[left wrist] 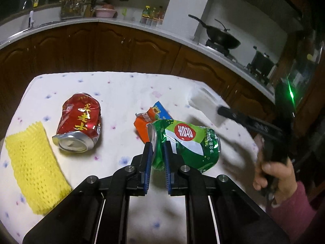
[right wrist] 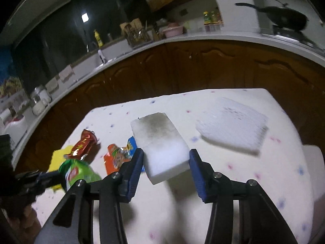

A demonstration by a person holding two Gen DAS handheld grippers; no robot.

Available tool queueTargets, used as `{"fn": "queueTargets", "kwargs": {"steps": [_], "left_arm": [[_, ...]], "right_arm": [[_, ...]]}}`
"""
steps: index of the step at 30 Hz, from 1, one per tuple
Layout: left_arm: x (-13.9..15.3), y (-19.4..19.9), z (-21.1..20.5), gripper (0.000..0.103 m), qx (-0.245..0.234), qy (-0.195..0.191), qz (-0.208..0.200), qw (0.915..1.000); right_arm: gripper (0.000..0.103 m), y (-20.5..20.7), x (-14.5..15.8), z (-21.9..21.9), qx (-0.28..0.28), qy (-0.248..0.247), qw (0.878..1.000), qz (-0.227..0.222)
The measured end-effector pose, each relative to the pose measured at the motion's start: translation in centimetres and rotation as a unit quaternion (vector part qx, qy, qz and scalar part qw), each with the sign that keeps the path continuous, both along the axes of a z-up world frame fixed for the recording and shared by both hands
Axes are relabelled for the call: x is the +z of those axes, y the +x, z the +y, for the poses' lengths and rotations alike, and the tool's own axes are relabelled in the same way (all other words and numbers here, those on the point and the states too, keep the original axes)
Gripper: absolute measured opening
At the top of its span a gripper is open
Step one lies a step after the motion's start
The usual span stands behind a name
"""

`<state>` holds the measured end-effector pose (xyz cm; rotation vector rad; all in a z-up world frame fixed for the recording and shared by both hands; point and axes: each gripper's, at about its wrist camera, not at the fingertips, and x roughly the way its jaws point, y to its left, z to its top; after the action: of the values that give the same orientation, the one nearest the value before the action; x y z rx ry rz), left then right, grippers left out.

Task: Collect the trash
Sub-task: 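Carry the green can and foam block over the bin with both tools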

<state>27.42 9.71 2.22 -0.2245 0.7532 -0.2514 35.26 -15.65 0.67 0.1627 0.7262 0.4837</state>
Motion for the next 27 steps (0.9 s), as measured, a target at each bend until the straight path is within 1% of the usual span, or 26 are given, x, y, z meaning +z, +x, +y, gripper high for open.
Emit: {"fn": "queueTargets", "kwargs": {"steps": [4,9,13,16,18,27], "left_arm": [[0.5,-0.7,-0.2,0.01,0.002,-0.015,-0.005,0.9999],[1.0,-1.6,-2.2,0.01,-0.004,-0.022,-0.012,0.9997],[1.3,-2.1,-4.7,0.01,-0.022,-0.02,-0.014,0.9995],[1.6,-2.6,-6.9,0.01,-0.035,-0.01,-0.02,0.9991],[1.8,-2.7,-8.3,0.01,-0.048,-0.01,-0.021,0.9986],[2.9,-3.1,-13.6,0.01,-0.087,-0.004,-0.032,0.9957]], "right_arm": [[0.047,-3.1,0.4,-2.7,-0.024,0.016,1.0,-0.001],[0.047,-7.2,1.3,-5.8,-0.053,0.021,0.998,-0.01],[0.047,-10.1,1.6,-8.7,-0.082,0.035,0.996,-0.014],[0.047,-11.9,1.5,-10.5,-0.099,0.038,0.994,-0.014],[0.047,-13.2,1.3,-12.0,-0.115,0.039,0.992,-0.014],[0.047,-17.0,1.2,-16.9,-0.162,0.054,0.985,-0.016]]}}
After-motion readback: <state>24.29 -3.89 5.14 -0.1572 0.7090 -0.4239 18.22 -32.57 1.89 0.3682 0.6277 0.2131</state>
